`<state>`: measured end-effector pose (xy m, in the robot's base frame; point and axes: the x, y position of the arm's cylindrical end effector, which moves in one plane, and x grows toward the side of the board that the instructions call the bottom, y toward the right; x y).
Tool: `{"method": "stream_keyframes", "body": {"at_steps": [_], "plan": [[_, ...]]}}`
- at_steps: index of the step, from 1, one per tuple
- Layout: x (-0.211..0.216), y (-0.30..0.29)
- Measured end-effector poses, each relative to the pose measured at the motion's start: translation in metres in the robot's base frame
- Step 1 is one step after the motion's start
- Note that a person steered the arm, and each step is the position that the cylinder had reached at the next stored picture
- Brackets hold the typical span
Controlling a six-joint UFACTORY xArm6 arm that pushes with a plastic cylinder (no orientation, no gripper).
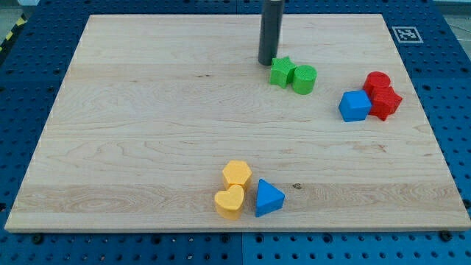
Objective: Push the green blocks into the red blocks
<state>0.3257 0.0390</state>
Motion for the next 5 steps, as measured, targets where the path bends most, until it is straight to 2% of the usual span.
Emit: {"method": "stream_keyframes", "body": {"at_steps": [1,5], "plan": [[0.0,-0.016],[0.035,0.021]]}}
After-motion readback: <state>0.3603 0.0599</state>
